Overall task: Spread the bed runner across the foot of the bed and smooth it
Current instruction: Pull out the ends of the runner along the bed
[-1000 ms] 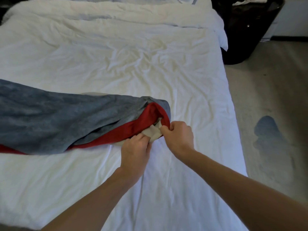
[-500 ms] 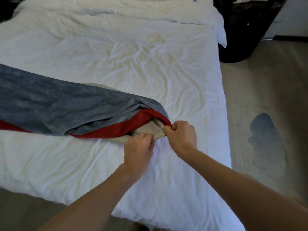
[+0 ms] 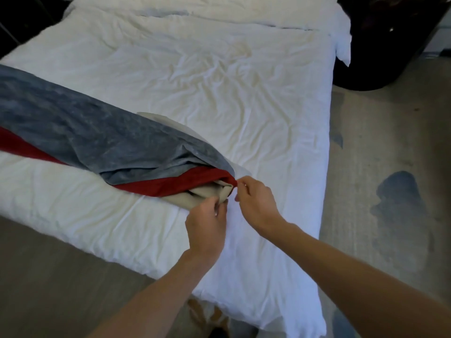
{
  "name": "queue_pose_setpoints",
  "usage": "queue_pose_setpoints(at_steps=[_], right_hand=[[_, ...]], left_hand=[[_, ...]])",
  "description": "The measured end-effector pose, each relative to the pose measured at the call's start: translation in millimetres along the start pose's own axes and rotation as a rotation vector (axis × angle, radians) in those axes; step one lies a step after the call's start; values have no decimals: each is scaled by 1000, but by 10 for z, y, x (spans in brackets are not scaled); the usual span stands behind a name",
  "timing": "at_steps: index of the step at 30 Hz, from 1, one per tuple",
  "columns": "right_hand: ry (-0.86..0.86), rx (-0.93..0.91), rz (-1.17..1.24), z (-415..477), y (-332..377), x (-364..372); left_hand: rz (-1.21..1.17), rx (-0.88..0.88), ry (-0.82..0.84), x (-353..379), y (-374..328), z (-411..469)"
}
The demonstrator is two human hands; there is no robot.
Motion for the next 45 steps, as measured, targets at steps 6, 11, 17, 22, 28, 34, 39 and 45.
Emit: queue_pose_setpoints(at_steps=[6,11,17,22,28,34,39,45], right_hand=[[265,21,-91,-320,-507,620],[101,140,105,-325,-600,727],[-110,114,144,-104,-425,295],[-57,121,62,236,-305,130],[133,229,-36,446,-515,291],[162,219,-79,655,-542,501],[60,195,-194,910,-472,452],[-24,232,-77,1144,-364,194]], left_hand=[[-224,-242,-59,79,308,-40],[-193,-195,130,235,376,-93],[23,52,84,-59,191,81],[253,222,127,-111,-49,583],[392,313,252,94,-71,1046],[527,501,473,561,-8,1525],[611,715,773,993,-38,1726],[504,790,858,1063,-75,1971]])
Point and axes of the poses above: each hand's wrist, its own z-axis towards the middle knuckle, its own x-axis out of the palm, y = z × x, the point moved 9 cm from there along z, towards the middle knuckle, and after that the axes turned 2 degrees about x, right-handed, at the moved point
